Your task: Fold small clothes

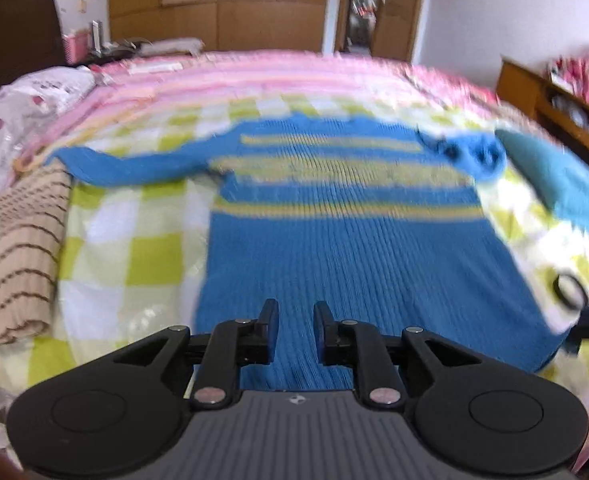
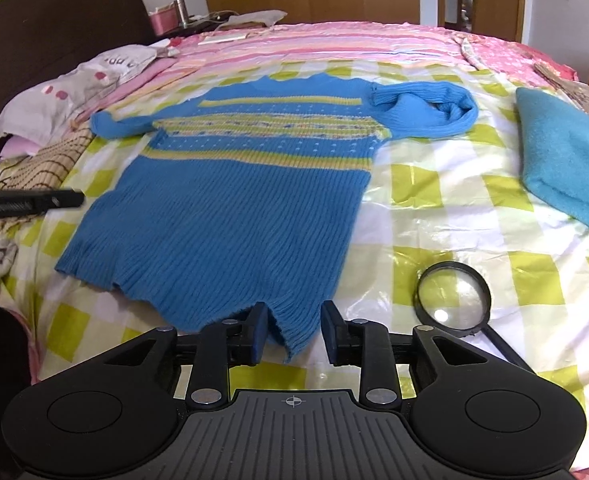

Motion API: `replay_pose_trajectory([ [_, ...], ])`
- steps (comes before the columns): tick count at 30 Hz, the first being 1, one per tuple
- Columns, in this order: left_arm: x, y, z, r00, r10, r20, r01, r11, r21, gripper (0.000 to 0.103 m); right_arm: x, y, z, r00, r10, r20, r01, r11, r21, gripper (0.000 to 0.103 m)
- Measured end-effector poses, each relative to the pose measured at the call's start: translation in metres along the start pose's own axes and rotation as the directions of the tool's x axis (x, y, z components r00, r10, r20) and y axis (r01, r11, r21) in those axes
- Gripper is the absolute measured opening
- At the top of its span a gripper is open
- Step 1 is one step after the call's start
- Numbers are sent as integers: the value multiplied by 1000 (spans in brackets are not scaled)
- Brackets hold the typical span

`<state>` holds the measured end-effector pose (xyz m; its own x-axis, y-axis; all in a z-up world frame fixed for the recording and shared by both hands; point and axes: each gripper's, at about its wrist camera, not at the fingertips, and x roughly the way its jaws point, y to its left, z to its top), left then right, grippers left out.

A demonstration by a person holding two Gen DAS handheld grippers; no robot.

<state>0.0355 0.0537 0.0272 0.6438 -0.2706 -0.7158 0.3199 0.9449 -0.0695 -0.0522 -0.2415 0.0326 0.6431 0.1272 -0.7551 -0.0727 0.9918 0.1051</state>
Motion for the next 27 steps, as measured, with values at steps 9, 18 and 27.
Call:
replay_pose_trajectory([
  [9, 21, -11, -27, 988, 55, -145, -43, 996, 83, 24, 9, 3, 4, 1000, 26, 14, -26, 999, 36, 30],
  [18, 9, -24, -24, 990, 43, -133, -32, 996, 83, 24, 46, 11, 2, 997, -31, -68, 33, 999, 28, 30],
  [27, 5, -47, -7, 996, 27, -81, -23, 998, 55, 24, 30, 10, 12, 995, -97, 2, 97, 995, 6, 30],
])
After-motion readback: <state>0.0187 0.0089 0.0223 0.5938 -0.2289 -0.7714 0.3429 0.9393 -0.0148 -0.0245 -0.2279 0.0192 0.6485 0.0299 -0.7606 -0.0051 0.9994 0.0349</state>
